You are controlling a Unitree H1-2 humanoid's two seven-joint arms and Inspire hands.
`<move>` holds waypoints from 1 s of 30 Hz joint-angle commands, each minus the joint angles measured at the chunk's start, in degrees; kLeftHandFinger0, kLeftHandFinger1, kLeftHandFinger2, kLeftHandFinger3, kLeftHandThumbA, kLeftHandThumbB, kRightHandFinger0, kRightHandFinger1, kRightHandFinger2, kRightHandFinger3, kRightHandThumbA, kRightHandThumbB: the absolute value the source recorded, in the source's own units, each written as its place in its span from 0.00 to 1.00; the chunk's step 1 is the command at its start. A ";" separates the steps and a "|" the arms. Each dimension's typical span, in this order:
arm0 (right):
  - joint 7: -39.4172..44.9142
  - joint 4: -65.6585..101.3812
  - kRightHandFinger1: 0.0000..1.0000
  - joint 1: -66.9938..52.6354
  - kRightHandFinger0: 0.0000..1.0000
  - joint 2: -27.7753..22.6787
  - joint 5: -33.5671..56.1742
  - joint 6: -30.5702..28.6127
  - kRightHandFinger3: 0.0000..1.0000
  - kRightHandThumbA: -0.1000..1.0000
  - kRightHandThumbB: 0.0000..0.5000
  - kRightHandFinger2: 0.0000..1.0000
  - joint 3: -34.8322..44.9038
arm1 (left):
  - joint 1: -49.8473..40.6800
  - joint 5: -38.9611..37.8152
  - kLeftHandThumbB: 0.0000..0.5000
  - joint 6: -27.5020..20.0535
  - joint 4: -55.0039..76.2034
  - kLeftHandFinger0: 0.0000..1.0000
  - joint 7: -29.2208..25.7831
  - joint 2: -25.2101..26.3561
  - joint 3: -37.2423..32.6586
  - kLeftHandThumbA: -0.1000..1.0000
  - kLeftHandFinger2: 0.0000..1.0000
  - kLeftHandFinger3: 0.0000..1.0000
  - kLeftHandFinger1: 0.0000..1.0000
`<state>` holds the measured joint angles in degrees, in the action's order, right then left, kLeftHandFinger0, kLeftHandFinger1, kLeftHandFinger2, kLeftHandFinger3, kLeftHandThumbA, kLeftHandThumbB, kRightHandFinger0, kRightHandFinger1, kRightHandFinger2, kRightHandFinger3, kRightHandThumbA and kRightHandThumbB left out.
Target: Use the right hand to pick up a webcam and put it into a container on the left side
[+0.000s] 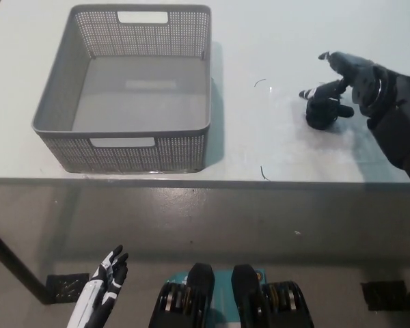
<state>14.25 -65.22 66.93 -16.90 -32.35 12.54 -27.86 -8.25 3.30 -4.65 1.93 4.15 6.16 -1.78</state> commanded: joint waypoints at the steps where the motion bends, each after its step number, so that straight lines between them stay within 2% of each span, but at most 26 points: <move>1: -0.29 -2.27 1.00 2.53 1.00 0.79 -0.17 -2.17 1.00 0.79 1.00 1.00 -0.43 | 0.69 0.01 0.17 -1.05 0.79 1.00 0.01 0.83 0.44 0.90 1.00 1.00 1.00; 7: -0.40 -5.54 1.00 1.82 1.00 1.80 1.00 -2.60 1.00 0.75 1.00 1.00 0.18 | 0.84 0.33 0.18 -1.50 0.64 1.00 -0.14 0.77 0.47 0.91 1.00 1.00 1.00; 14: -1.83 -8.03 1.00 0.97 1.00 2.89 0.16 -4.04 1.00 0.77 1.00 1.00 -0.75 | 0.83 0.26 0.16 -1.29 1.03 1.00 -0.42 0.42 0.68 0.89 1.00 1.00 1.00; 19: -1.86 -11.19 1.00 0.44 1.00 3.88 0.40 -4.06 1.00 0.72 1.00 1.00 -0.88 | 1.23 0.07 0.18 -1.64 0.97 1.00 -0.40 0.36 0.87 0.89 1.00 1.00 1.00; 22: -1.23 -12.33 1.00 0.31 1.00 3.86 -0.26 -4.61 1.00 0.75 1.00 1.00 -1.74 | 1.69 0.04 0.17 -2.08 0.44 1.00 -0.50 0.24 0.99 0.88 1.00 1.00 1.00; 23: -0.51 -13.07 1.00 0.35 1.00 3.86 -0.92 -4.95 1.00 0.73 0.98 1.00 -2.59 | 1.77 0.10 0.18 -2.31 0.27 1.00 -0.59 0.18 1.04 0.88 1.00 1.00 1.00; 24: 0.25 -13.53 1.00 0.46 1.00 3.80 -0.98 -5.22 1.00 0.67 0.92 1.00 -2.95 | 1.84 0.15 0.17 -2.38 0.25 1.00 -0.64 0.15 1.09 0.88 1.00 1.00 1.00; 25: 1.08 -13.89 1.00 0.60 1.00 3.60 -0.84 -5.54 1.00 0.57 0.83 1.00 -3.10 | 1.92 0.04 0.18 -2.31 0.31 1.00 -0.65 0.07 1.17 0.89 1.00 1.00 1.00; 26: 1.39 -14.15 1.00 0.61 0.90 3.41 -0.54 -5.68 1.00 0.53 0.84 1.00 -3.10 | 1.89 0.03 0.18 -2.18 0.42 1.00 -0.68 -0.04 1.22 0.89 1.00 1.00 1.00; 27: 0.52 -14.28 0.81 0.55 0.71 3.31 -0.02 -5.59 1.00 0.38 0.72 0.98 -2.64 | 1.98 -0.11 0.17 -2.02 0.55 1.00 -0.58 0.01 1.31 0.89 1.00 1.00 1.00; 28: -1.52 -14.15 0.67 0.34 0.59 3.17 0.16 -5.81 1.00 0.18 0.56 0.80 -2.36 | 2.19 -0.02 0.17 -1.97 0.55 1.00 -0.64 0.09 1.46 0.89 1.00 1.00 1.00; 29: -3.82 -14.01 0.63 0.13 0.54 2.88 -0.16 -6.34 0.93 0.03 0.46 0.75 -2.48 | 2.53 0.07 0.16 -1.90 0.44 1.00 -0.66 0.07 1.50 0.89 1.00 1.00 1.00; 30: -5.87 -13.77 0.53 -0.03 0.41 2.59 -0.03 -6.91 0.82 0.00 0.36 0.65 -2.17 | 2.76 0.31 0.16 -2.13 0.31 1.00 -0.80 0.02 1.53 0.89 1.00 1.00 1.00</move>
<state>11.07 -77.98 67.03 -13.77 -32.41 7.85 -30.08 -6.81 3.60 -4.79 1.76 4.10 5.95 -0.69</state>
